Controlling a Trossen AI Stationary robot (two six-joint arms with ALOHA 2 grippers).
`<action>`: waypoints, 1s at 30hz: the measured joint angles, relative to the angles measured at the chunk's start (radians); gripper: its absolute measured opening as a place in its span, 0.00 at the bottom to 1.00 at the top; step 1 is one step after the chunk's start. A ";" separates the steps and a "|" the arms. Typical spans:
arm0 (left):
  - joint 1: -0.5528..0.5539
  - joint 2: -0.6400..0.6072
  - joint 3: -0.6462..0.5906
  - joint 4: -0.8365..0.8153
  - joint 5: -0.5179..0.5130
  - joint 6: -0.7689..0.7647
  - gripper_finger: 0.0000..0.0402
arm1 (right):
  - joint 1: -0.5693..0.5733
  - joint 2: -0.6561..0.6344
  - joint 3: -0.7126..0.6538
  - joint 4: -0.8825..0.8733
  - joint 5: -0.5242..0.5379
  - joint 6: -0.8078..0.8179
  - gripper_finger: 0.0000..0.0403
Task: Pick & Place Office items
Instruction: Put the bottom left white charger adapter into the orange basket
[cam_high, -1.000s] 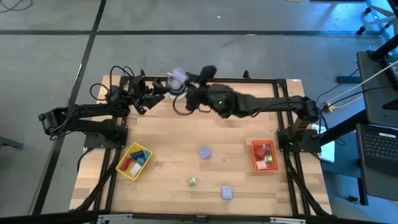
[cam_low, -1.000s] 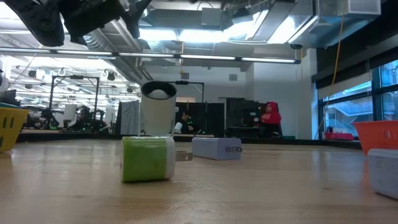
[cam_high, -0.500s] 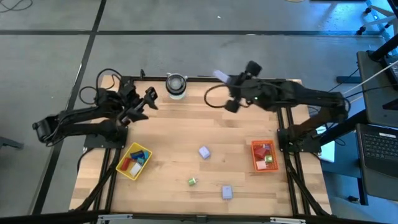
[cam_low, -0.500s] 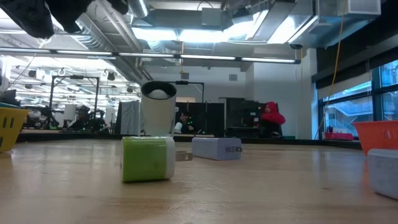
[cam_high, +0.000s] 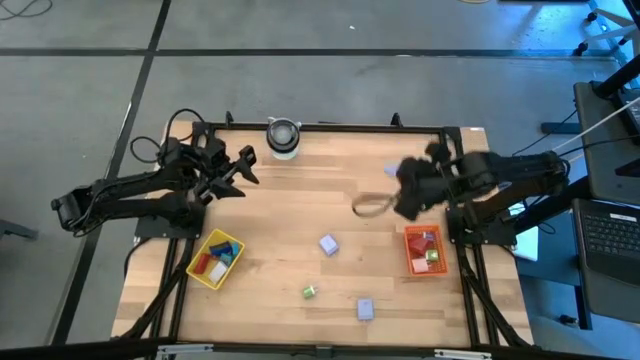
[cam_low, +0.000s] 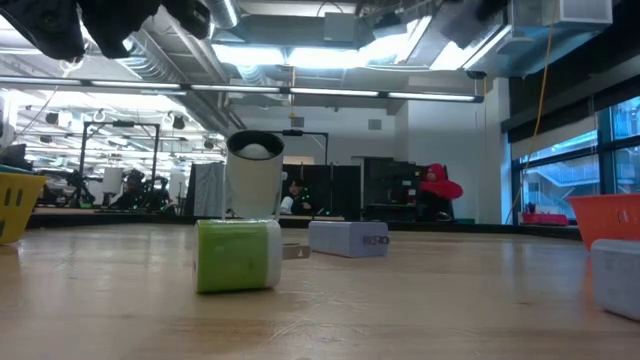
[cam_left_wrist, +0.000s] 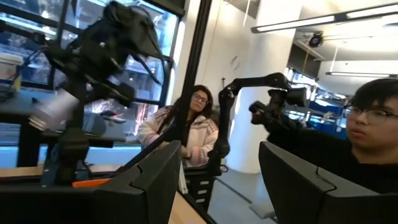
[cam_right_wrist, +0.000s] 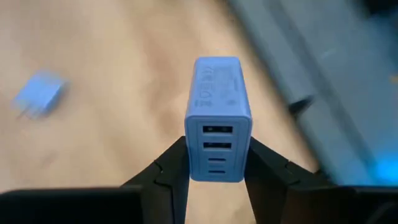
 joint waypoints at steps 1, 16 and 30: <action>0.000 0.000 0.000 -0.007 -0.005 0.011 0.53 | 0.025 -0.012 -0.029 -0.008 -0.039 0.037 0.30; -0.003 0.000 0.000 -0.021 -0.031 0.064 0.52 | 0.442 -0.051 -0.571 0.058 -0.320 0.850 0.30; -0.003 0.000 0.001 -0.080 -0.044 0.108 0.51 | 0.556 0.090 -0.574 0.126 -0.371 0.977 0.30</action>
